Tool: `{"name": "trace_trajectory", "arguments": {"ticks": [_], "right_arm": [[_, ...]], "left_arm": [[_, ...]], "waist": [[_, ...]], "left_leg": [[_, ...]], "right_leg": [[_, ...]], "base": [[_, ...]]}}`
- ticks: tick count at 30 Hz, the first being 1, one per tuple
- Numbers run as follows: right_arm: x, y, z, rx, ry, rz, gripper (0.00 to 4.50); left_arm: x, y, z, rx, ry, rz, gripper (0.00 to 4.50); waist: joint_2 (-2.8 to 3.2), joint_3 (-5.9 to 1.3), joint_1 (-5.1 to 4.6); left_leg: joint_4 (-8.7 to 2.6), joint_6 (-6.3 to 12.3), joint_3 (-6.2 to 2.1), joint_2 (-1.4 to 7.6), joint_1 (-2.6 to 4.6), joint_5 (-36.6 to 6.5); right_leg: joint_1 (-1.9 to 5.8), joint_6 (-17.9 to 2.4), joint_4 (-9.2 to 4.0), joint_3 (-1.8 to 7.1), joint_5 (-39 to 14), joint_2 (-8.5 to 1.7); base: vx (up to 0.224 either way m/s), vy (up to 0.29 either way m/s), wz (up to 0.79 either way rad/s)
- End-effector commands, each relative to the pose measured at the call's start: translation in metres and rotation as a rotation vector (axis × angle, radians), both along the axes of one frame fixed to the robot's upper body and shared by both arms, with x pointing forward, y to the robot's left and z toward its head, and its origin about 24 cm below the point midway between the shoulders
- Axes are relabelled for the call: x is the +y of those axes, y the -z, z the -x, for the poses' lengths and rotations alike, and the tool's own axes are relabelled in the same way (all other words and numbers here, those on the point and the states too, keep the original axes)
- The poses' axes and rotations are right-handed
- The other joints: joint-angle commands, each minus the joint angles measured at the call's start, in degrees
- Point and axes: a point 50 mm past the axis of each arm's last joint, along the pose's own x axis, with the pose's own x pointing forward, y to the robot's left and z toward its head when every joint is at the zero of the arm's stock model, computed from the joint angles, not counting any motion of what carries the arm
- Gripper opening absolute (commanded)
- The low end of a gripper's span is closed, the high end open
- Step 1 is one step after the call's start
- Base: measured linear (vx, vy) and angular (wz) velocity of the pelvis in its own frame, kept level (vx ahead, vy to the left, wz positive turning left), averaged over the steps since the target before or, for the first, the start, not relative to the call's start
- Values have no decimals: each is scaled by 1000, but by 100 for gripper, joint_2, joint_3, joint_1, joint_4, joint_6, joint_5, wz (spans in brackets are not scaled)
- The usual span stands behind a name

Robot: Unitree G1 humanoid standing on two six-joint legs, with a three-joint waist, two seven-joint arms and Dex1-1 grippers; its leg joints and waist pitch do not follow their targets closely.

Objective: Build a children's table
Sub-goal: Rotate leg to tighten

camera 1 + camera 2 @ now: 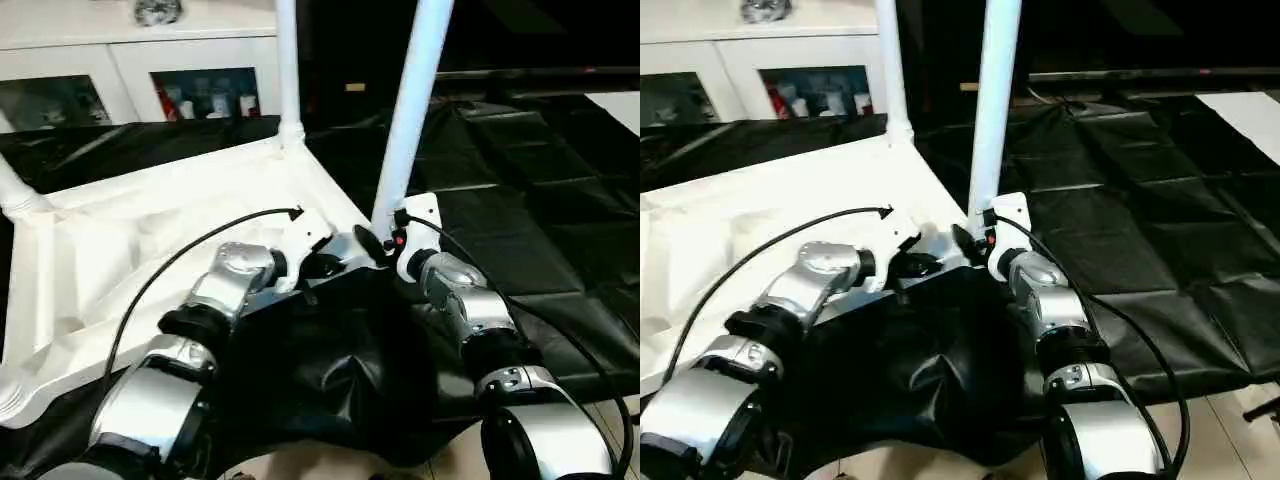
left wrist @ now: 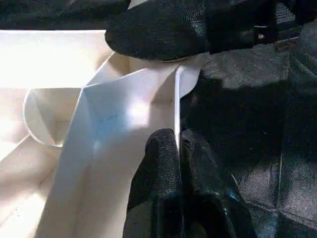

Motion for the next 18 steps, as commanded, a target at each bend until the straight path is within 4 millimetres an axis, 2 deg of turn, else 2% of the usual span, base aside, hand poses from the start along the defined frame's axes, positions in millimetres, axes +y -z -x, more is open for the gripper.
{"name": "trace_trajectory", "arguments": {"ticks": [1,3,8,11,13,18], "right_arm": [[31,12,13,52,-203,-4,393],[27,10,15,31,-263,-7,393],[11,4,31,-5,-504,-2,393],[0,4,37,7,-573,13,393],[-6,3,41,17,-624,15,367],[-16,0,53,23,-731,26,336]], "left_arm": [[-30,-25,3,-108,156,122,0],[-26,-23,6,-94,188,121,0],[-13,-20,12,-60,265,105,0],[-5,-19,14,-45,296,95,0],[-1,-19,15,-33,313,91,0],[10,-19,19,-4,354,77,0]], "waist": [[-41,-392,23],[-21,-386,24],[-29,-383,96],[-36,-368,131],[-67,-361,148],[-47,-379,204]], "left_leg": [[-345,524,-39,149,-28,-775],[-341,546,-35,156,-25,-784],[-333,659,-23,186,-30,-808],[-339,616,-16,184,-16,-923],[-347,582,-20,183,-19,-951],[-343,608,-20,202,-7,-855]], "right_leg": [[380,-1260,-387,331,-1148,-370],[376,-1278,-392,334,-1186,-379],[384,-1274,-380,331,-1127,-362],[365,-1233,-413,327,-1384,-366],[366,-1158,-428,328,-1574,-371],[344,-1175,-400,341,-1374,-367]], "base": [[0,0,0],[0,0,0],[0,0,0],[0,0,0],[0,0,0],[0,0,0]]}}
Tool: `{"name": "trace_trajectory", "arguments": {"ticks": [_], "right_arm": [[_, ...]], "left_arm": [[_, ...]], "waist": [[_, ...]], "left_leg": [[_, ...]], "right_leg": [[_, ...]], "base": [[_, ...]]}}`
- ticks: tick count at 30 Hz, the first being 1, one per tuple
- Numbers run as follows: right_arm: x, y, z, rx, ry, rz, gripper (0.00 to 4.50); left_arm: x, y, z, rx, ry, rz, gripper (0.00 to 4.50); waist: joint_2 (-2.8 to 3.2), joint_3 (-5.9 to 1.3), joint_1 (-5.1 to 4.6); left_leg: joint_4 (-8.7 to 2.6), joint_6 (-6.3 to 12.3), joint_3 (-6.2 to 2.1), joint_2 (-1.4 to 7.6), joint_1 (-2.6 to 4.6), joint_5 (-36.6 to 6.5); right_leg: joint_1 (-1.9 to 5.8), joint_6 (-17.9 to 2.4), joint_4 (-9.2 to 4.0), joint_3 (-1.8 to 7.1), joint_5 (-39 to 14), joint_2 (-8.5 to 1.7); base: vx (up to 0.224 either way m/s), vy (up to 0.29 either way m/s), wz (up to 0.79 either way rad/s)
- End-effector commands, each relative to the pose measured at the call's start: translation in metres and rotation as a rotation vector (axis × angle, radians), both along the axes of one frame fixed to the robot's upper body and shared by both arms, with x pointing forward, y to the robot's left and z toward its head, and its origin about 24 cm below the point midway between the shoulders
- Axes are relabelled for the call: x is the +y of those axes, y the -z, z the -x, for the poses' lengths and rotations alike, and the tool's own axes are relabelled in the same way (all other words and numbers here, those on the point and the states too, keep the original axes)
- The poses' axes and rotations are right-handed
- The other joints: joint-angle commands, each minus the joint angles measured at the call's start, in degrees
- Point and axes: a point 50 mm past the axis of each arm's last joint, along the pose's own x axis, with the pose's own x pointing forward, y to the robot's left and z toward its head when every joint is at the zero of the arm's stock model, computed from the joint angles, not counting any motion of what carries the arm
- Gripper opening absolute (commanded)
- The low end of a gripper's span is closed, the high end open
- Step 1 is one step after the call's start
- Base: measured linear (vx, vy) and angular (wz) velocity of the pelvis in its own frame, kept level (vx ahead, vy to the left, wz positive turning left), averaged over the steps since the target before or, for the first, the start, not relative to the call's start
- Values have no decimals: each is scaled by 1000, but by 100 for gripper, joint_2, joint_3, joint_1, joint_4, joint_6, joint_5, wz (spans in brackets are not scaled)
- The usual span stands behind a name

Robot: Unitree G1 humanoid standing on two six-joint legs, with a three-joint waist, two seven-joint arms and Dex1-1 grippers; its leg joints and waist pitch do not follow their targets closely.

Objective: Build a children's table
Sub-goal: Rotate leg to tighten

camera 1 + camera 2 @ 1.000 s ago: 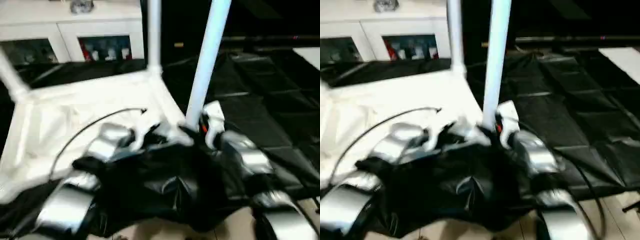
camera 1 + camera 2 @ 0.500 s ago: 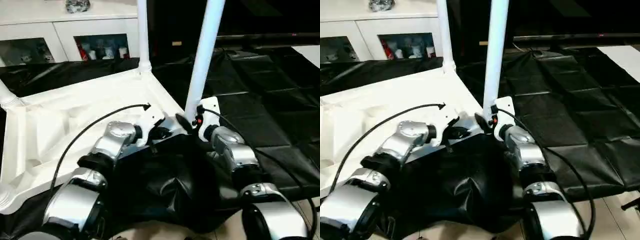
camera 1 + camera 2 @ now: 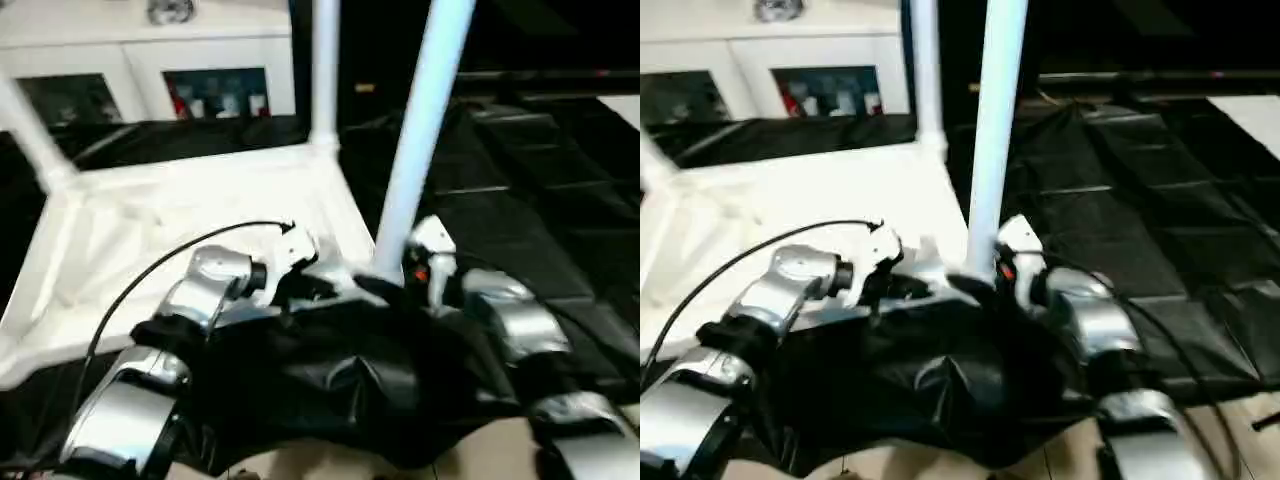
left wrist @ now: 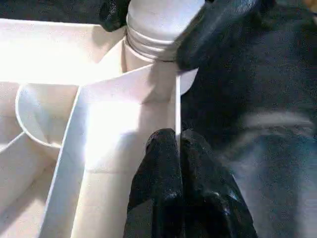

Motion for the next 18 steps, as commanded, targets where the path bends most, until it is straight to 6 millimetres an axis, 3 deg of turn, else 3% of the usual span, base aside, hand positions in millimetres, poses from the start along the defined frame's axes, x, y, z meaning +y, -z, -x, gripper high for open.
{"name": "trace_trajectory", "arguments": {"ticks": [1,8,16,18], "right_arm": [[20,1,10,24,-153,-26,323],[19,1,15,54,-188,-16,275],[26,2,19,78,-198,-45,271],[29,5,15,89,-126,-64,270]], "left_arm": [[-12,-18,-4,-69,35,81,0],[-7,-16,0,-41,59,68,0],[-14,-17,-4,-57,8,91,0],[-19,-18,-9,-77,-44,99,0]], "waist": [[-65,-391,8],[-52,-387,57],[-59,-389,66],[-61,-384,68]], "left_leg": [[-350,581,-25,195,-10,-810],[-361,486,-29,195,-2,-836],[-355,476,-28,190,-5,-798],[-356,455,-26,183,-4,-811]], "right_leg": [[353,-1187,-393,341,-1313,-367],[350,-1140,-400,338,-1380,-365],[349,-1099,-407,337,-1406,-369],[347,-1070,-417,335,-1479,-367]], "base": [[0,0,0],[0,0,0],[0,0,0],[0,0,0]]}}
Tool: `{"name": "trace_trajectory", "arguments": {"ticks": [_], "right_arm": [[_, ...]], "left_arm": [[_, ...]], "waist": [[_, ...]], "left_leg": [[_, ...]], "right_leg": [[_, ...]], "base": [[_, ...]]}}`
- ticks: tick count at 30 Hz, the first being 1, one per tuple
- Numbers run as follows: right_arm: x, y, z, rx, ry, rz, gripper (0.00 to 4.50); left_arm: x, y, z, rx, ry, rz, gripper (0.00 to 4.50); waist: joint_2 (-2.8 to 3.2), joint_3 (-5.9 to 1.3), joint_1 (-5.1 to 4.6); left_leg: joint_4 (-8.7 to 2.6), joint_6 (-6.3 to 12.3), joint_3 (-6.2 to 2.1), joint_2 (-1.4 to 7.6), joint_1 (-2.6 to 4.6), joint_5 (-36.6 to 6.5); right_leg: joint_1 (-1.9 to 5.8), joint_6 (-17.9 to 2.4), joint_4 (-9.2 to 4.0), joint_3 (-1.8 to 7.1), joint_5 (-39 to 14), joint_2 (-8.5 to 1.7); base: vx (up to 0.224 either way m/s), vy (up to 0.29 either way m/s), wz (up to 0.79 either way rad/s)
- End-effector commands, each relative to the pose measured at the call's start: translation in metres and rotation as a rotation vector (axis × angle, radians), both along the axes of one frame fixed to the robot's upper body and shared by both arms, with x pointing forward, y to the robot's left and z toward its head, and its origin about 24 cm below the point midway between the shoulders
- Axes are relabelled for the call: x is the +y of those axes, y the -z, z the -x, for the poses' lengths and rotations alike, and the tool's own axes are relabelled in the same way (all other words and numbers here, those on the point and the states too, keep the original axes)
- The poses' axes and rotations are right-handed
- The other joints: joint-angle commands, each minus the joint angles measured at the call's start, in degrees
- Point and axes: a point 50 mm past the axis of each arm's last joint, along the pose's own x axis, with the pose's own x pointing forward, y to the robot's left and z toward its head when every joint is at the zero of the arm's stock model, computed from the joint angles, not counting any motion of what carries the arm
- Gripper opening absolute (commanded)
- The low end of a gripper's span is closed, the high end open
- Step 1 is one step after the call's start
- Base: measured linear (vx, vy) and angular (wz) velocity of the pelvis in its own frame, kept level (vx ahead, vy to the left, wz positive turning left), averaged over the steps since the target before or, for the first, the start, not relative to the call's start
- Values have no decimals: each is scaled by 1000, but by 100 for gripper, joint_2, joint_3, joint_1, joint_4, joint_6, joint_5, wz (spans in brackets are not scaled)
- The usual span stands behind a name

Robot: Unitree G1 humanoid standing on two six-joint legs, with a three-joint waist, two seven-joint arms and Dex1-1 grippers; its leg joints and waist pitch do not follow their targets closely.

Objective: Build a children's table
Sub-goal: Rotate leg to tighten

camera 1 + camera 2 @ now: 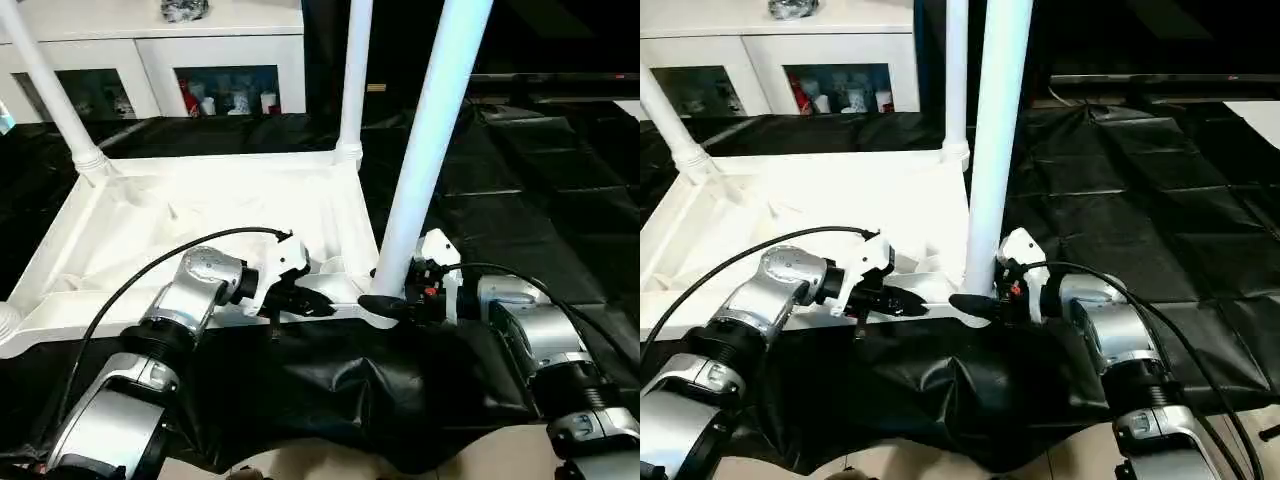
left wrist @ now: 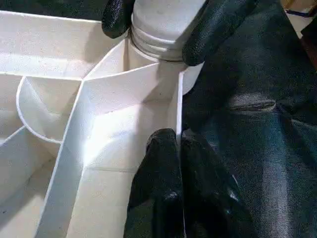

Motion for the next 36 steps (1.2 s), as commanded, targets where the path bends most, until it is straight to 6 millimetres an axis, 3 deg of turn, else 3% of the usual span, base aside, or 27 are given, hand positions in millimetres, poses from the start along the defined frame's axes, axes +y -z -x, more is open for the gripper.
{"name": "trace_trajectory", "arguments": {"ticks": [1,3,6,8,11,14,17,20,26,29,36], "right_arm": [[31,9,5,47,-43,-68,270],[34,18,-9,38,166,-16,270],[39,23,-19,44,326,-5,270],[45,25,-24,52,412,-4,270],[55,24,-31,51,517,-2,270],[67,22,-39,49,631,-25,270],[75,19,-39,54,596,-55,270],[78,16,-39,40,545,-78,340],[70,10,-37,-31,384,-51,381],[62,8,-33,-52,293,-40,381],[40,6,-17,-83,60,0,381]], "left_arm": [[-23,-19,-14,-95,-91,101,0],[-31,-21,-20,-119,-154,99,0],[-40,-22,-26,-145,-211,87,0],[-49,-24,-29,-159,-250,87,0],[-59,-26,-32,-174,-297,89,0],[-70,-27,-32,-177,-311,105,0],[-72,-27,-30,-178,-294,110,0],[-71,-27,-27,-183,-248,127,0],[-60,-23,-19,-173,-153,141,0],[-53,-22,-17,-161,-125,142,0],[-35,-18,-10,-124,-50,119,0]], "waist": [[-62,-379,-28],[-53,-364,-68],[-51,-345,-150],[-23,-374,-199],[-40,-398,-222],[-30,-407,-235],[-47,-406,-245],[-51,-393,-241],[-56,-395,-278],[-40,-390,-255],[-84,-375,-180]], "left_leg": [[-361,427,-29,182,0,-835],[-370,306,-39,153,12,-964],[-388,179,-57,142,18,-1108],[-376,186,-63,132,18,-1038],[-358,279,-46,128,-1,-821],[-352,319,-44,133,-10,-721],[-352,415,-39,130,-22,-740],[-352,472,-33,134,-16,-771],[-340,588,-33,144,-45,-735],[-336,624,-21,162,-34,-771],[-340,603,-13,169,-27,-884]], "right_leg": [[340,-1046,-433,334,-1580,-373],[332,-942,-482,317,-1942,-376],[320,-807,-529,310,-2286,-372],[332,-829,-506,317,-2110,-371],[349,-997,-447,327,-1541,-356],[349,-1122,-419,333,-1311,-370],[372,-1175,-406,330,-1185,-361],[367,-1192,-412,329,-1236,-368],[384,-1233,-399,328,-1199,-369],[376,-1250,-399,330,-1226,-370],[368,-1128,-428,328,-1561,-364]], "base": [[0,0,0],[0,0,0],[0,0,0],[0,0,0],[0,0,0],[0,0,0],[0,0,0],[0,0,0],[0,0,0],[0,0,0],[0,0,0]]}}
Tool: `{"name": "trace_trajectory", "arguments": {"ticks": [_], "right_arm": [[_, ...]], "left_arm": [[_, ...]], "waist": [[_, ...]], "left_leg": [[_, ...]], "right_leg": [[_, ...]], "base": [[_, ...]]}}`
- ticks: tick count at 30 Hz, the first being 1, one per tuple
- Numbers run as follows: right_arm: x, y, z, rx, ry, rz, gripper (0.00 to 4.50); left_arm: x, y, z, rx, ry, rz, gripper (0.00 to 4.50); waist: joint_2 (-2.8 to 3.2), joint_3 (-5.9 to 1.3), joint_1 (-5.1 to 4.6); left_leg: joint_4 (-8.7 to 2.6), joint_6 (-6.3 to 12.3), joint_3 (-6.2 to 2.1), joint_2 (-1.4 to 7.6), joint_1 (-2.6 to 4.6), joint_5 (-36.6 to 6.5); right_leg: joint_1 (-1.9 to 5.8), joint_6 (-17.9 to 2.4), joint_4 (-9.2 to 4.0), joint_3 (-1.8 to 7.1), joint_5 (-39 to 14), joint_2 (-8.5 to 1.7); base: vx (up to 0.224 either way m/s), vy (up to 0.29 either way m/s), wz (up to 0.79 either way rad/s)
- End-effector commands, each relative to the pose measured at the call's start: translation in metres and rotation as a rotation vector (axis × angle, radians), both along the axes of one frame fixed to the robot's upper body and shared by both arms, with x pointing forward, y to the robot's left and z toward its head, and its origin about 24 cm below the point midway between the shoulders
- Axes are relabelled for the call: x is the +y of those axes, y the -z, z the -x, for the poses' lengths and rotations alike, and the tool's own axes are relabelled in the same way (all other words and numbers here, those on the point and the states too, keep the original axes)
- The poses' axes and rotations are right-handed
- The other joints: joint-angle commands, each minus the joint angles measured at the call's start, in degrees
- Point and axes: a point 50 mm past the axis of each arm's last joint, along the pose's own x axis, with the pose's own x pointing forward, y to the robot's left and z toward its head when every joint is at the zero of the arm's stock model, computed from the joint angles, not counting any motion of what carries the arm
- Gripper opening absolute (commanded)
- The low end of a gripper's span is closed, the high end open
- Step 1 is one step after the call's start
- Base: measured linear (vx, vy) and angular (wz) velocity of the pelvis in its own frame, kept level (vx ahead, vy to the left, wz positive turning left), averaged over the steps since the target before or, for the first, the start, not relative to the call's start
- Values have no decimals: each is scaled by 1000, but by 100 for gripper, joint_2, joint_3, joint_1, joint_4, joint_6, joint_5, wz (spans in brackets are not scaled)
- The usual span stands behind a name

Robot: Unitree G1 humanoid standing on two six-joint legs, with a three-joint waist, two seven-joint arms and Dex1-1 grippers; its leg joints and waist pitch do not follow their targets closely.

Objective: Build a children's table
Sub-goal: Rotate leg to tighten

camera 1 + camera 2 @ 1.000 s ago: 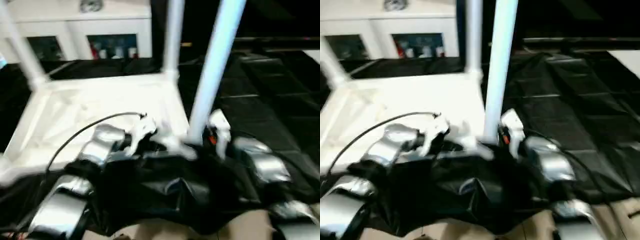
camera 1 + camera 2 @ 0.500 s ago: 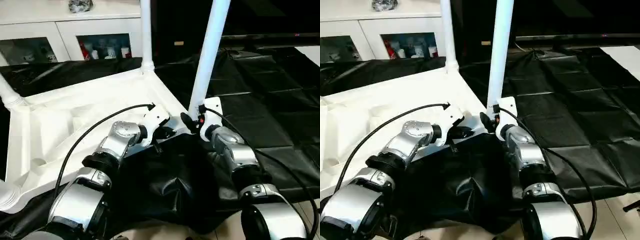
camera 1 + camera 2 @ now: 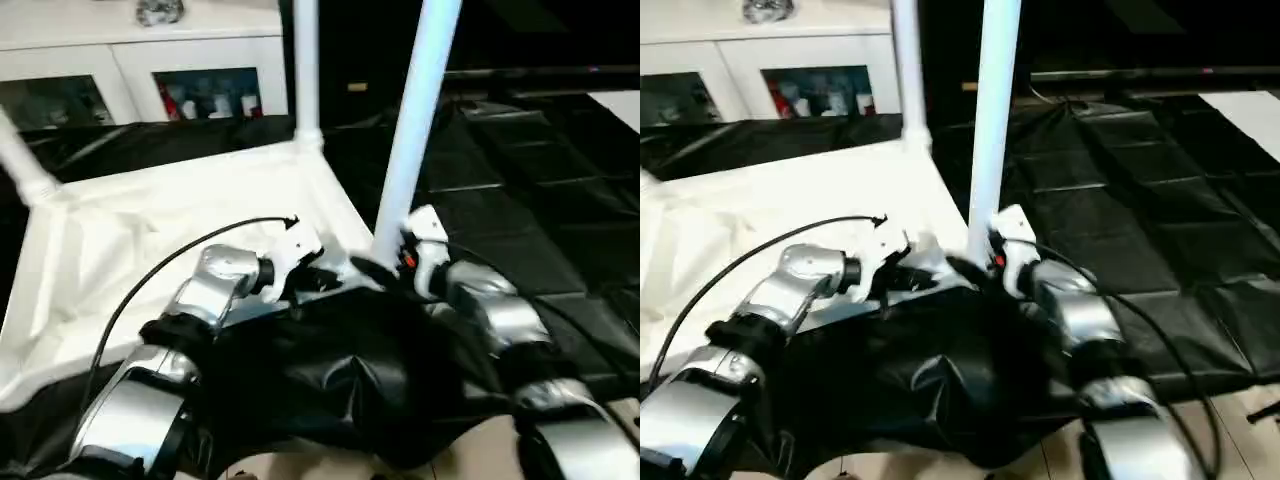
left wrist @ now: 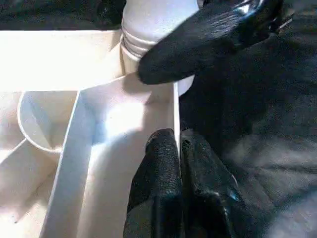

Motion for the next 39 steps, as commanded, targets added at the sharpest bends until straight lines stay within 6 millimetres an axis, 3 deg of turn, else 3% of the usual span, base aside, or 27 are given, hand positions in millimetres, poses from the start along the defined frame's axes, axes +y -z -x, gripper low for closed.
{"name": "trace_trajectory", "arguments": {"ticks": [1,6,8,10,17,23,30,32,33,34,39], "right_arm": [[26,1,9,7,-174,-8,381],[13,1,25,64,-336,-9,381],[11,-1,28,89,-370,-28,347],[11,-1,29,95,-375,-30,347],[10,0,32,112,-392,-6,278],[13,1,32,115,-369,-24,268],[24,12,15,92,-56,-29,267],[34,17,6,117,125,-64,267],[34,17,6,117,125,-64,267],[39,19,3,138,186,-84,267],[55,22,-6,138,353,-53,267]], "left_arm": [[-22,-18,2,-68,104,109,0],[-9,-17,6,-29,149,100,0],[-5,-15,9,-10,168,93,0],[-3,-14,10,-3,175,89,0],[1,-11,14,25,193,75,0],[-2,-11,12,15,157,75,0],[-20,-14,1,-28,33,108,0],[-33,-15,-5,-46,-35,94,0],[-33,-15,-5,-46,-35,94,0],[-39,-16,-7,-54,-57,87,0],[-56,-18,-13,-75,-144,81,0]], "waist": [[-83,-376,31],[-103,-377,58],[-114,-373,71],[-103,-382,87],[-125,-375,107],[-146,-373,108],[-152,-343,41],[-110,-354,-31],[-112,-345,-52],[-113,-375,-53],[-91,-390,-75]], "left_leg": [[-342,593,-23,176,-19,-857],[-335,652,-20,178,-22,-812],[-341,649,-25,181,-19,-795],[-342,627,-27,192,-9,-778],[-350,526,-28,183,-7,-769],[-346,536,-24,177,-12,-719],[-370,326,-40,149,13,-906],[-373,270,-53,148,13,-915],[-376,251,-45,143,25,-952],[-367,225,-56,146,32,-905],[-354,327,-43,139,2,-690]], "right_leg": [[362,-1114,-425,332,-1562,-368],[355,-1099,-421,331,-1555,-362],[359,-1075,-422,332,-1597,-358],[345,-1082,-416,335,-1584,-365],[340,-976,-430,334,-1748,-367],[337,-955,-425,335,-1735,-369],[312,-768,-508,327,-2301,-381],[307,-806,-499,332,-2210,-371],[286,-803,-518,335,-2235,-363],[322,-843,-491,332,-2090,-370],[335,-1042,-429,345,-1486,-367]], "base": [[0,0,0],[0,0,0],[0,0,0],[0,0,0],[0,0,0],[0,0,0],[0,0,0],[0,0,0],[0,0,0],[0,0,0],[0,0,0]]}}
